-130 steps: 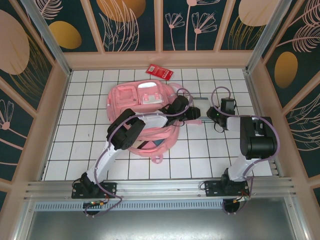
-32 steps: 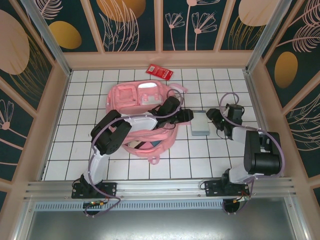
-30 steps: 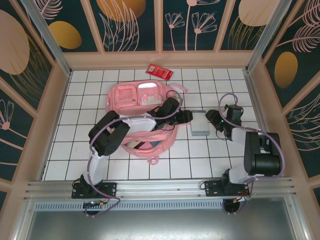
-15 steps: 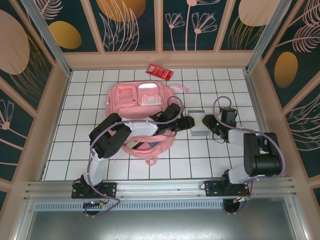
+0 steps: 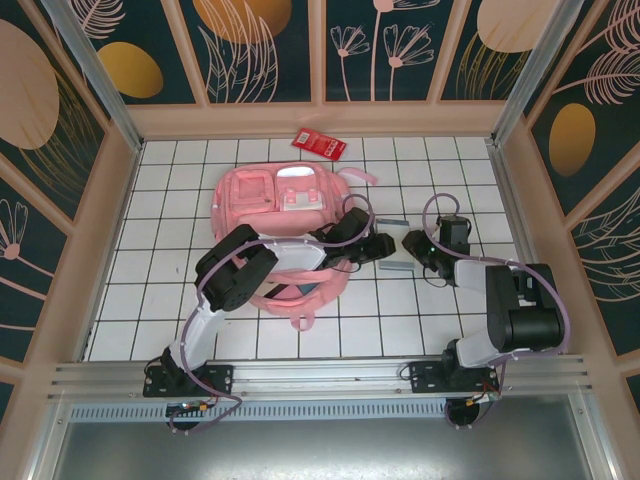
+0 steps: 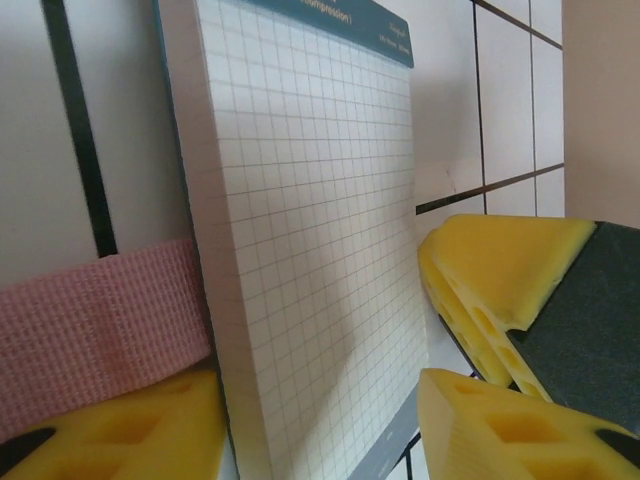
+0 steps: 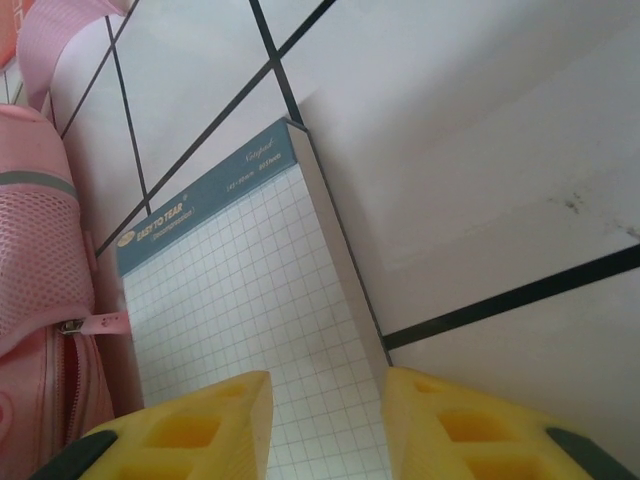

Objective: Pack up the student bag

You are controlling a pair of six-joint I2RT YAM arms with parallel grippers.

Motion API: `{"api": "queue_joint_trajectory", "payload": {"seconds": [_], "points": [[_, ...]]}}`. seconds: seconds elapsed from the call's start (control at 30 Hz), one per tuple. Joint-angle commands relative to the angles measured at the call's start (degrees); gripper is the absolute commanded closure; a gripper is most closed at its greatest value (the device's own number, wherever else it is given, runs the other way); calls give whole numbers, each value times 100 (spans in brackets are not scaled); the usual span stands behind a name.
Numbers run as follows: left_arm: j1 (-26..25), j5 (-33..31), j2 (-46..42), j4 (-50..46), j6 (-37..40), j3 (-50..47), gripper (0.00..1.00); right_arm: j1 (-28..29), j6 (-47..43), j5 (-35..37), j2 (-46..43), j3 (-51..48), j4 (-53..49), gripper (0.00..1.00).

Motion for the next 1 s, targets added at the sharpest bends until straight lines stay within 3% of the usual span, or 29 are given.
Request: {"api": "queue_joint_trajectory", "payload": {"seconds": [0.0,0.1,0.27,0.43,0.63,0.97], "points": [[-68,307,211,476,-111,54,57,46,29,-86,120,-94,77,65],[-72,343,128,785,-138,-62,61,21,38,-158,55,-101,103,65],[-63,283,-63,1043,-105,-203,84,-118,90,-326,-187,-114,91,63],[-53,104,-578,1176,153,-417,98,-409,171,-609,-761,-149,27,47],[127,418,-1159,1890,248,-809,100,-785,422,-1606,-1303,-154,380,36],[509,1413,-1344,3792,-538,-1406,100,-885,1377,-3002,-1277,-315,1910,38]]}}
